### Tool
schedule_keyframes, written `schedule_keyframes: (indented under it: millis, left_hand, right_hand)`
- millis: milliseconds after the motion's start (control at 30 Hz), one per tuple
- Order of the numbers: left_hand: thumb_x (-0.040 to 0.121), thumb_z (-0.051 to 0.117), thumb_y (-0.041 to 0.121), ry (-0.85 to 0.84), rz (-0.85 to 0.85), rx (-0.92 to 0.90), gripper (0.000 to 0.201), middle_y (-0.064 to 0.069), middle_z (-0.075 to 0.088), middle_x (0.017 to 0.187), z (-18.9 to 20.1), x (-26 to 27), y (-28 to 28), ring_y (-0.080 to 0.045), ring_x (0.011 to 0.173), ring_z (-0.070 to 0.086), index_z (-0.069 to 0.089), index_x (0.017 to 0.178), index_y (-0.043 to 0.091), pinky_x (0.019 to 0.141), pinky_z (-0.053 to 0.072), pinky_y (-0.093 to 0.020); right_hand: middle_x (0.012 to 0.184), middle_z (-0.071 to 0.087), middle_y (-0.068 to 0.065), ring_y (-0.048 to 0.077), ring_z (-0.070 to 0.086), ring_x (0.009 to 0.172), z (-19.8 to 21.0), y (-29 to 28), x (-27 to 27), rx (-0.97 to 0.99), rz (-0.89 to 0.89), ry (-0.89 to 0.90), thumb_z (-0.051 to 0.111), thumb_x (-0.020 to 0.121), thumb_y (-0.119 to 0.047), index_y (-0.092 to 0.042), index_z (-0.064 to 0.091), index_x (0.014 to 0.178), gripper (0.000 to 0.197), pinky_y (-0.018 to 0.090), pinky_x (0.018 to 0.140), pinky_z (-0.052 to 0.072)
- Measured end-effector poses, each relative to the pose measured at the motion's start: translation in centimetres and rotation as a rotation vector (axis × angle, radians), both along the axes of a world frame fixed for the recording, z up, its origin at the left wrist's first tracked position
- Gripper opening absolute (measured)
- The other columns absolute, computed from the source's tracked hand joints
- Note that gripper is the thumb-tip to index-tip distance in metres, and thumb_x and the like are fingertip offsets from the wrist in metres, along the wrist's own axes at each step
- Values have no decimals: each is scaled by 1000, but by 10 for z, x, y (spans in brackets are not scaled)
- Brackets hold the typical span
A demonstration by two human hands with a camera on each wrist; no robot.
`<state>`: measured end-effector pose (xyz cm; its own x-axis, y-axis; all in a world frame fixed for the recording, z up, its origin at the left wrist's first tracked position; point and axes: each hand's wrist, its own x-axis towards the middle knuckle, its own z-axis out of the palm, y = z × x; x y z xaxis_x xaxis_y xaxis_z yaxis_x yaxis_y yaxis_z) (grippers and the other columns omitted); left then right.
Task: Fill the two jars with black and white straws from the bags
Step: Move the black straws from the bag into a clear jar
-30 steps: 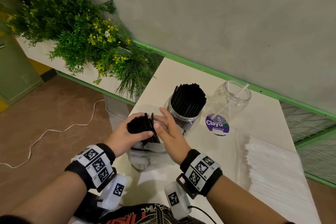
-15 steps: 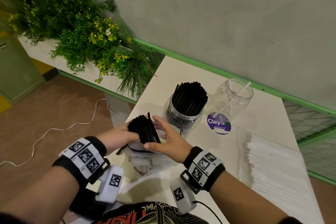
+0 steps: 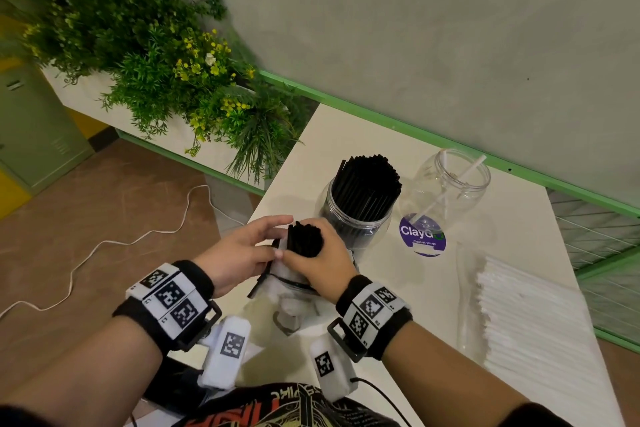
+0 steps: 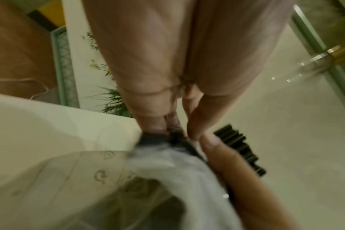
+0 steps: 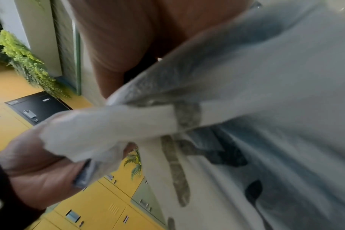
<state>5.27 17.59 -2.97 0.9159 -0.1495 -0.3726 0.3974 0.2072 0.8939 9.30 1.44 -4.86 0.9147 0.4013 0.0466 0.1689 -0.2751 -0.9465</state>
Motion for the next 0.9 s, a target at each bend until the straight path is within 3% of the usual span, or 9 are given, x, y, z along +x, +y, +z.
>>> schedule_keyframes:
  millis: [67, 133, 300, 400, 467, 667, 767, 833, 900]
  left_hand:
    - [89, 52, -10, -33, 6, 51, 49, -11, 57, 125, 0, 0, -1, -21, 96, 60, 57, 122, 25, 82, 50, -32]
    - [87, 53, -13, -62, 38, 80, 50, -12, 59, 121, 0, 1, -2, -23, 94, 60, 59, 119, 25, 79, 51, -32]
    - [71, 66, 1, -134, 103, 101, 49, -8, 61, 108, 6, 4, -7, -23, 88, 58, 61, 114, 25, 82, 48, -34]
    - [83, 58, -14, -164, 117, 140, 49, -16, 61, 116, 8, 7, -10, -22, 87, 59, 58, 115, 22, 78, 47, -31]
    - [84, 56, -15, -183, 113, 154, 49, -16, 61, 115, 7, 7, -11, -19, 86, 60, 58, 115, 23, 76, 48, -28]
    - [84, 54, -16, -190, 127, 192, 48, -9, 63, 107, 2, 4, -8, -23, 89, 60, 62, 110, 23, 83, 47, -33]
    - [85, 55, -14, -188, 108, 211, 45, -9, 63, 110, -1, 1, -5, -24, 96, 62, 63, 110, 22, 91, 49, -35]
    - [85, 54, -15, -183, 75, 208, 44, -8, 64, 110, -2, 1, -7, -22, 98, 63, 63, 110, 21, 87, 51, -29]
    - [85, 54, -15, -184, 45, 198, 43, -3, 65, 106, -2, 1, -11, -16, 98, 62, 62, 111, 19, 79, 50, -21]
  right_hand:
    - [88, 62, 4, 11, 58, 80, 4, -2, 2, 55, -12, 34, 76, 72, -25, -15, 60, 90, 27, 28, 77, 49]
    - [82, 63, 2, 11, 59, 78, 9, -4, 6, 115, -47, 53, 75, 73, -17, -16, 59, 86, 20, 33, 77, 51]
    - [94, 63, -3, 7, 60, 92, 21, -6, 7, 221, -37, 54, 76, 75, -6, -18, 55, 103, 38, 23, 88, 48]
    - [98, 68, 1, 10, 63, 99, 23, -3, 0, 211, -19, 67, 78, 75, -5, -20, 52, 115, 49, 23, 93, 47]
    - [93, 69, 0, 10, 63, 95, 23, -1, -2, 223, -38, 36, 75, 77, -3, -18, 53, 113, 45, 21, 89, 47]
    - [84, 59, -4, 6, 56, 81, 23, -4, -1, 216, -124, -132, 63, 81, 3, -14, 59, 102, 27, 19, 80, 45]
    - [88, 59, -3, 9, 57, 88, 22, -13, 2, 167, -127, -258, 63, 84, 1, -17, 56, 114, 36, 20, 87, 45]
    - [94, 60, 0, 12, 58, 95, 20, -20, 2, 100, -93, -356, 62, 85, -2, -19, 56, 118, 38, 24, 92, 45]
    - [96, 62, 1, 12, 59, 96, 18, -24, 0, 45, -41, -427, 59, 87, -4, -13, 63, 109, 24, 26, 89, 46]
